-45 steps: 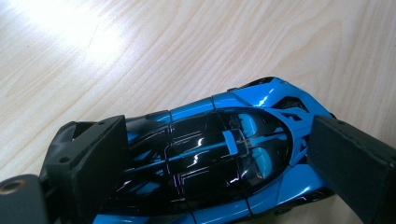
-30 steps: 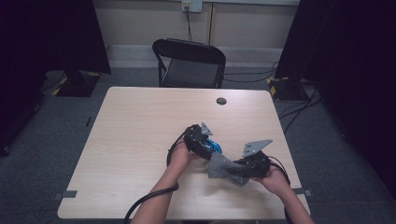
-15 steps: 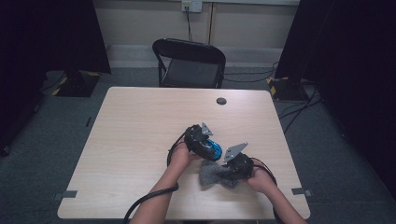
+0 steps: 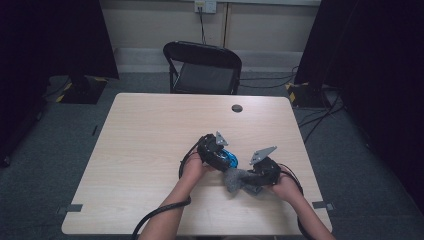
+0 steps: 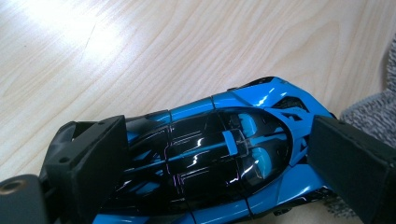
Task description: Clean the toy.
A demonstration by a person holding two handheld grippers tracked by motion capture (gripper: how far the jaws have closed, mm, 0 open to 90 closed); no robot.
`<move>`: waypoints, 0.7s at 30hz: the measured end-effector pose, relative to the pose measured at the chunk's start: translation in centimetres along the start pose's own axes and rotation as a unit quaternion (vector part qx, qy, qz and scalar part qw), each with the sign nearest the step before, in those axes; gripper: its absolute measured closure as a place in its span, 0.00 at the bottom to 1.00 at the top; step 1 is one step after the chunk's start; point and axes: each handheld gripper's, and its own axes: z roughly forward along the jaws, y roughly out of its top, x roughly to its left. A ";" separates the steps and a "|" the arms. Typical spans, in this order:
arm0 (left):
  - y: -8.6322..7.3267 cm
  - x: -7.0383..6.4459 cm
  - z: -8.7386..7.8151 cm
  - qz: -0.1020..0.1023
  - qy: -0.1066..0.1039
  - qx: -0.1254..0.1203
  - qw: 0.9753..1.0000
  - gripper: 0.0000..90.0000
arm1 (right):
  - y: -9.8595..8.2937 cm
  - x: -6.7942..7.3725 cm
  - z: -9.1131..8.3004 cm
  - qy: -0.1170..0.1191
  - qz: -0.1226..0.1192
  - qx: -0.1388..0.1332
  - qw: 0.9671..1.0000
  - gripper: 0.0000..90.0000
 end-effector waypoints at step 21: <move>-0.3 0.2 -0.1 0.000 -0.004 -0.009 1.000 0.06 | -2.1 -2.8 -0.7 -0.030 0.090 -0.050 0.994 0.80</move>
